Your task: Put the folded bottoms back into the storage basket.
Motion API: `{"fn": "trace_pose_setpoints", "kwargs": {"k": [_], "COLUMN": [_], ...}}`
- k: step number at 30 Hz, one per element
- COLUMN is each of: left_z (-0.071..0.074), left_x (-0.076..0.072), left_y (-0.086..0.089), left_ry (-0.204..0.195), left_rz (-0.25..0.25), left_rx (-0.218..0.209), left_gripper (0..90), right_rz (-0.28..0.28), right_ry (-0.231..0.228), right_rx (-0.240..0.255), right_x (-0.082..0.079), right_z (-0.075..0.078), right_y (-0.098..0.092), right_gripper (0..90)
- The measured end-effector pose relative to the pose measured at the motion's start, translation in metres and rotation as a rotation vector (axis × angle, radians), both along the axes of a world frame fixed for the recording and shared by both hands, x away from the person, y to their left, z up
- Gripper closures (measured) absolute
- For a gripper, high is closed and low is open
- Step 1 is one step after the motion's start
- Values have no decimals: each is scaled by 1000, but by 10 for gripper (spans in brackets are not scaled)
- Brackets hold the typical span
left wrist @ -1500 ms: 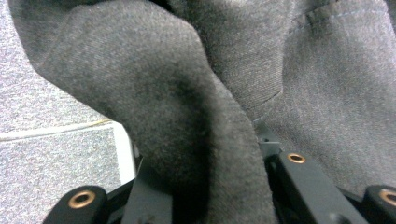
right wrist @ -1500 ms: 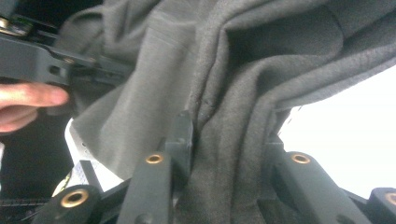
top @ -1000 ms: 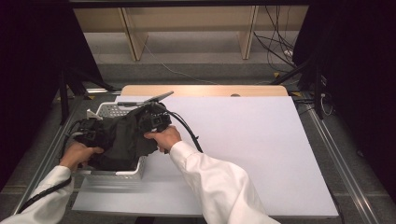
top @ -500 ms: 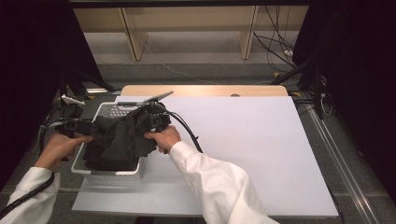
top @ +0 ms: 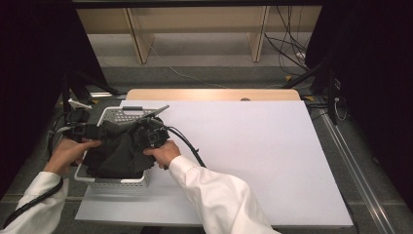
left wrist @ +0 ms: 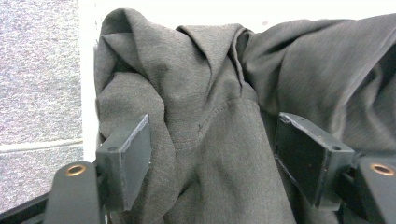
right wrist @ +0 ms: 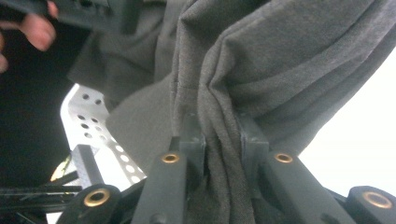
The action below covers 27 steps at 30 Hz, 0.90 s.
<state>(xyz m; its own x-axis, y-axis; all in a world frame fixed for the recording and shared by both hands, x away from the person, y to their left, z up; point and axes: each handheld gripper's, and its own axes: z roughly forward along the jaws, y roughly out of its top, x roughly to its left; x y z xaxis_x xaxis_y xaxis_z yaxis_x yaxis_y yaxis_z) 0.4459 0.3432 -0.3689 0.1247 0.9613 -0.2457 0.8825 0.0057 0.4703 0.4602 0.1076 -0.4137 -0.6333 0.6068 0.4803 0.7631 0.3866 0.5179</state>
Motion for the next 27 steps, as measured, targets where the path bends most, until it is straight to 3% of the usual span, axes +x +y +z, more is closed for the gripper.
{"fn": "trace_pose_setpoints", "kwargs": {"k": [3,7,11,17,23,27], "left_z": [3,6,9,12,14,13], "left_x": [-1,-1,-2,-1,0,1], "left_y": [1,-1,-4,-10,-16,-19], "left_ry": [-13,-26,-36,-45,-54,-51], "left_rz": [5,5,-4,-16,-20,-32], "left_rx": [-5,-12,-13,-13,-20,-18], "left_gripper": [262,255,250,247,245,245], "right_rz": [2,12,7,3,11,13], "right_ry": [3,32,3,-6,-22,-36], "right_rx": [13,76,99,85,37,-5], "right_x": [1,5,9,11,4,-1], "right_z": [1,11,24,30,18,5], "right_y": [-1,-12,-25,-36,-22,-8], "right_gripper": [725,520,481,651,796,819]}}
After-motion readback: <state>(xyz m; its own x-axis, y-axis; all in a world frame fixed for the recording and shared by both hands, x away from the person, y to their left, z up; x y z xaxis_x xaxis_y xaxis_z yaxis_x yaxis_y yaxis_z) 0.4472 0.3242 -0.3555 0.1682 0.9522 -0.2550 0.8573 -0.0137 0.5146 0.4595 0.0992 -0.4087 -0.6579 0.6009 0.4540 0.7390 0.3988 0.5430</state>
